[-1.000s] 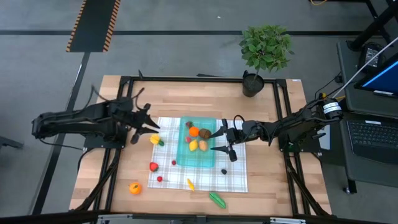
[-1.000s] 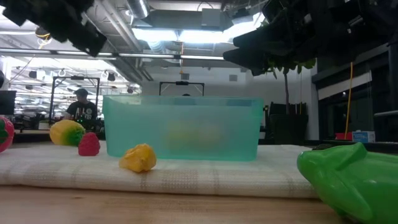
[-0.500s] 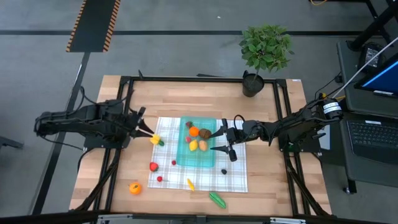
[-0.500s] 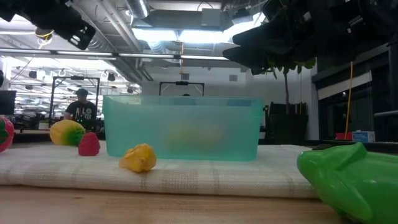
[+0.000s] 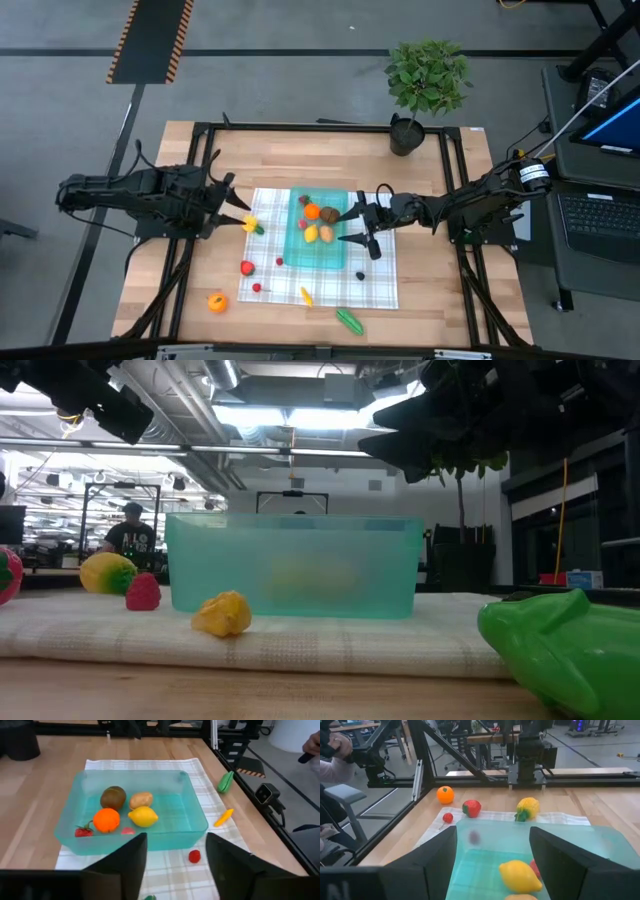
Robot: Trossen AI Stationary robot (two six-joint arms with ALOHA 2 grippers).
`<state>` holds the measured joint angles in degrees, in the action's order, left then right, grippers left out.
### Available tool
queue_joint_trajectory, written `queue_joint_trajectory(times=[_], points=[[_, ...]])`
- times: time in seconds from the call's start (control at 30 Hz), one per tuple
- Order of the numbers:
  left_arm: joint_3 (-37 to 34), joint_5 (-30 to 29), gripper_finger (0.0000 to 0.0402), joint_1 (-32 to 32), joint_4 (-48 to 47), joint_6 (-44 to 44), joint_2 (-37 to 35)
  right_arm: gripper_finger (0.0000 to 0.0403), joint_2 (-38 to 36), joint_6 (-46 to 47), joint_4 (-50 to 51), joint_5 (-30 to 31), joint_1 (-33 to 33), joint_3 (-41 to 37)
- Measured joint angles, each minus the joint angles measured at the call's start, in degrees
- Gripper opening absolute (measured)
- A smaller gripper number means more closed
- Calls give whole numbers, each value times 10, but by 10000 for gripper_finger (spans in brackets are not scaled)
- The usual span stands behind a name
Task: Pick and placing Produce into tupperware
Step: Put the yellow pineapple into the blue bin
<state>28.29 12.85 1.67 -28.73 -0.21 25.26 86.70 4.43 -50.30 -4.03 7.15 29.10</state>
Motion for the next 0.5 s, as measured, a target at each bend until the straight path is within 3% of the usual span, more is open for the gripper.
queue_joint_trajectory(times=[0.23,0.5], points=[[0,-4,247,-14,-1,-9,12,251,0,-1,-10,0,0,0],[0,-14,254,-15,0,-3,23,251,0,-1,-13,0,0,0]])
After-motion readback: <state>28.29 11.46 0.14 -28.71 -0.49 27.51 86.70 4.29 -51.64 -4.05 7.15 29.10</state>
